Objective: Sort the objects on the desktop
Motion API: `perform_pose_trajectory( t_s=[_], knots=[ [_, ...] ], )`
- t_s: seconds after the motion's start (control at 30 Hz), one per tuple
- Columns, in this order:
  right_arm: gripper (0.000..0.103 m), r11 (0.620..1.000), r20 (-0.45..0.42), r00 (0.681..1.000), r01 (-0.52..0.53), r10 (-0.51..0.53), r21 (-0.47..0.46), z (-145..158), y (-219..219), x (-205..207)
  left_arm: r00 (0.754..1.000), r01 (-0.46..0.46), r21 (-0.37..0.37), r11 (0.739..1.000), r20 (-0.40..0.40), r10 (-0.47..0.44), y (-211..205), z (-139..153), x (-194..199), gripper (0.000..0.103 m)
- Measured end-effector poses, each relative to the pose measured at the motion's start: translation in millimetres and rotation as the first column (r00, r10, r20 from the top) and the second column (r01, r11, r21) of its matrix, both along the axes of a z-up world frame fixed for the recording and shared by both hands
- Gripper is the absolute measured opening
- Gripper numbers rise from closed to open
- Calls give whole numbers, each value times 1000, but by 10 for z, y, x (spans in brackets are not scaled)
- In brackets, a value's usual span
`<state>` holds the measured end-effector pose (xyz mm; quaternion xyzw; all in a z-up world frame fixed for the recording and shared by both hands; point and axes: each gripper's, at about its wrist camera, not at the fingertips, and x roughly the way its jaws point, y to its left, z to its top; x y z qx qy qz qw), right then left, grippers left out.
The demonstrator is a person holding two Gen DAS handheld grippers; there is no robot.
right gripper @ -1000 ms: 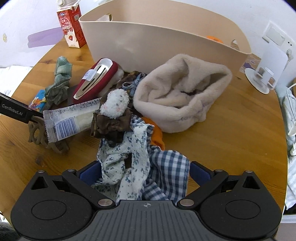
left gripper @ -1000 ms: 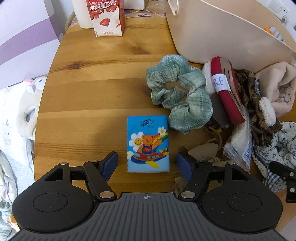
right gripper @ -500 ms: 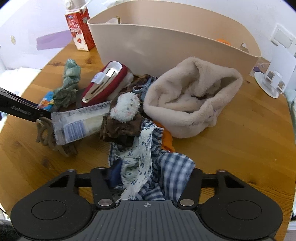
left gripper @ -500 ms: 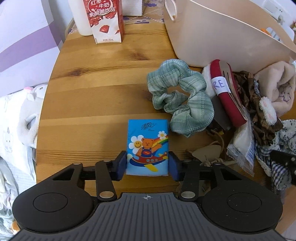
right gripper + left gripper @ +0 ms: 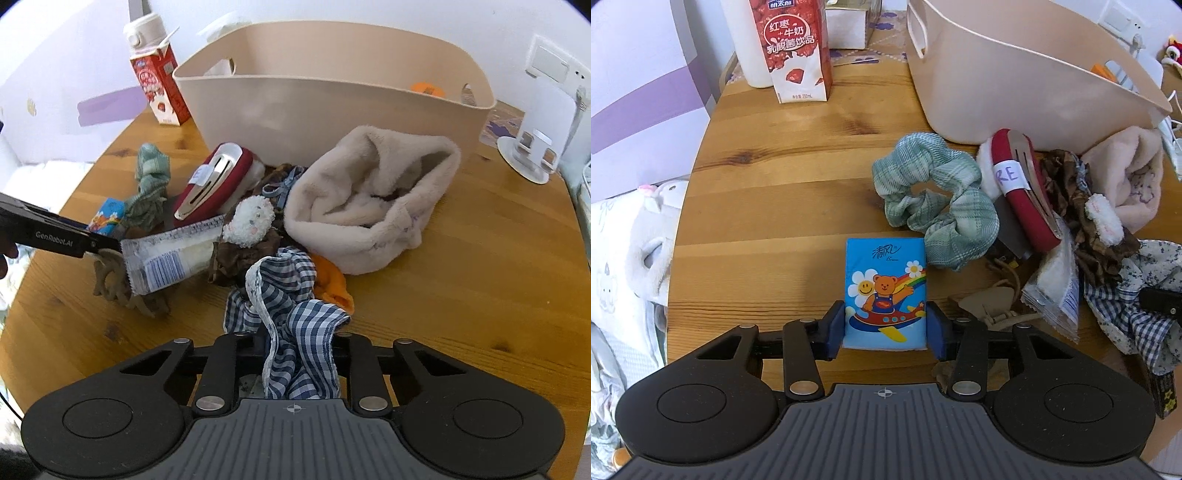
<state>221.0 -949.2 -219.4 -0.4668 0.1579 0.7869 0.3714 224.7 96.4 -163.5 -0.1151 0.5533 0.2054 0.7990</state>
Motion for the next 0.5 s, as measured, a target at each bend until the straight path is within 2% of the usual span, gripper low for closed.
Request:
perform_pose_trajectory(
  t_s=[0.27, 0.5],
  knots=[
    [18, 999, -36, 999, 26, -25, 22, 157, -75, 124, 1000, 5, 19, 1000, 20, -6, -12, 87, -65, 46],
    [18, 998, -55, 998, 39, -37, 43, 302, -110, 220, 998, 48, 35, 998, 49, -49, -87, 218, -56, 46]
  ],
)
